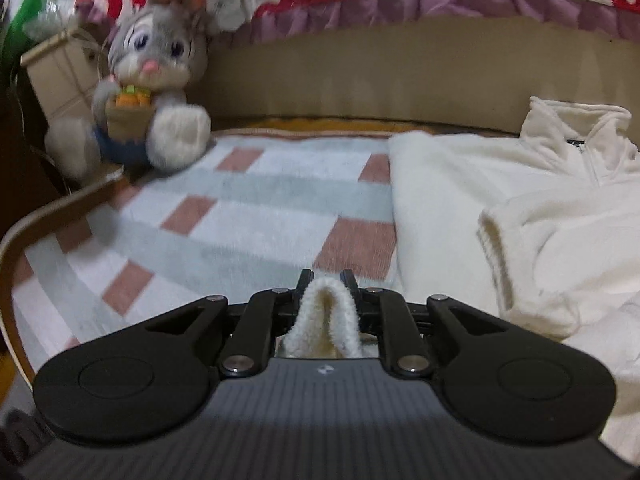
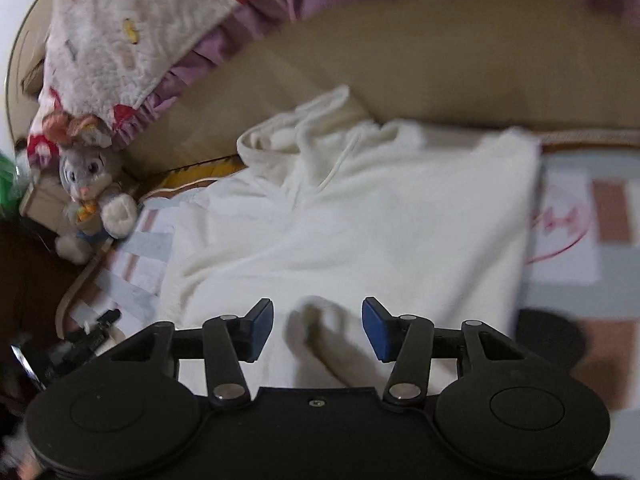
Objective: Fold clothes
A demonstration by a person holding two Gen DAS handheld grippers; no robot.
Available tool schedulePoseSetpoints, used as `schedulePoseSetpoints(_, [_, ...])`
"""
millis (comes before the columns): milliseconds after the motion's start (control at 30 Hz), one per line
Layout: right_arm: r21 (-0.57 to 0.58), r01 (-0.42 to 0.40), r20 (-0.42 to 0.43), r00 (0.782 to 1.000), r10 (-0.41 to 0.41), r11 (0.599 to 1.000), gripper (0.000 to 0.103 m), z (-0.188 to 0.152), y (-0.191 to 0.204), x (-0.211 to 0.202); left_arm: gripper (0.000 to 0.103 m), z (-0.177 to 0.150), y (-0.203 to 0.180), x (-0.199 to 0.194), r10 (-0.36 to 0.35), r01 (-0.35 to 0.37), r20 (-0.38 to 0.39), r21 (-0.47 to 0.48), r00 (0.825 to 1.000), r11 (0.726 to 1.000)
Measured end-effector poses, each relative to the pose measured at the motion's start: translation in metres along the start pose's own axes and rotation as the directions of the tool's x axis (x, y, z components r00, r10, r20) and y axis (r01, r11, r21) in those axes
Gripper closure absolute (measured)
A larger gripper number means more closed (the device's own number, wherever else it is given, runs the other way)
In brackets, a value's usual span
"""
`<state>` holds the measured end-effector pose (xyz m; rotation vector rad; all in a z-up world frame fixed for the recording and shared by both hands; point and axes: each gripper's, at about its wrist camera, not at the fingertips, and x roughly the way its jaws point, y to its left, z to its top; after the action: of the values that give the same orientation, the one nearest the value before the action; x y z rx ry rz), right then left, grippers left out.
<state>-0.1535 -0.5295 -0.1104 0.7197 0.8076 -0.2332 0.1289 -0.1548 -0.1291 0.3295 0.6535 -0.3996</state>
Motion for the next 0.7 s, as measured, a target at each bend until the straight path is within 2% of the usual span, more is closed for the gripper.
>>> schedulePoseSetpoints(67, [-0.014,-0.038,-0.037,0.999,0.037,0.999,0.043,-0.013,-0.002,-0.003,0.089,-0.005,0.006,0.003,-0.004,0.004,-0.006,-0.028,1.0,1.0])
schedulePoseSetpoints(167, [0.059,-0.206,-0.105,0.972,0.212,0.977,0.042,-0.038,-0.013,0.007,0.089,-0.011,0.016,0.005,-0.025,0.023,-0.022,-0.099,0.999,0.995])
schedulePoseSetpoints(233, [-0.039,-0.16,-0.126,0.98,0.153,0.986,0.039,-0.041,-0.003,0.017,0.088,-0.015,0.021,0.002,-0.049,0.046,-0.021,-0.136,0.999,0.99])
schedulePoseSetpoints(333, [-0.209,-0.066,-0.138,0.99,0.037,0.976,0.039,-0.045,0.015,0.033,0.08,-0.017,0.027,-0.008,-0.079,0.077,-0.001,-0.166,0.997,0.983])
schedulePoseSetpoints(400, [-0.248,-0.069,-0.159,0.987,0.03,0.966,0.039,-0.046,0.018,0.044,0.073,-0.016,0.032,-0.016,-0.095,0.096,0.015,-0.191,0.995,0.977])
schedulePoseSetpoints(433, [-0.254,-0.079,-0.171,0.985,0.036,0.964,0.041,-0.046,0.018,0.048,0.069,-0.016,0.035,-0.02,-0.101,0.104,0.022,-0.205,0.995,0.973])
schedulePoseSetpoints(467, [-0.261,-0.102,-0.182,0.982,0.055,0.96,0.054,-0.045,0.017,0.05,0.064,-0.015,0.038,-0.024,-0.108,0.112,0.03,-0.219,0.994,0.969])
schedulePoseSetpoints(500, [-0.27,-0.127,-0.194,0.978,0.076,0.954,0.063,-0.044,0.017,0.051,0.062,-0.015,0.041,-0.027,-0.114,0.12,0.038,-0.233,0.993,0.965])
schedulePoseSetpoints(533, [-0.249,-0.165,-0.197,0.973,0.117,0.954,0.081,-0.043,0.014,0.05,0.059,-0.014,0.044,-0.031,-0.122,0.13,0.045,-0.249,0.991,0.96])
schedulePoseSetpoints(600, [-0.196,-0.245,-0.195,0.959,0.208,0.95,0.084,-0.039,0.009,0.047,0.056,-0.014,0.05,-0.04,-0.15,0.159,0.055,-0.291,0.987,0.943])
schedulePoseSetpoints(700, [-0.115,-0.363,-0.183,0.923,0.34,0.925,0.084,-0.033,0.002,0.042,0.049,-0.014,0.058,-0.053,-0.19,0.202,0.068,-0.351,0.979,0.914])
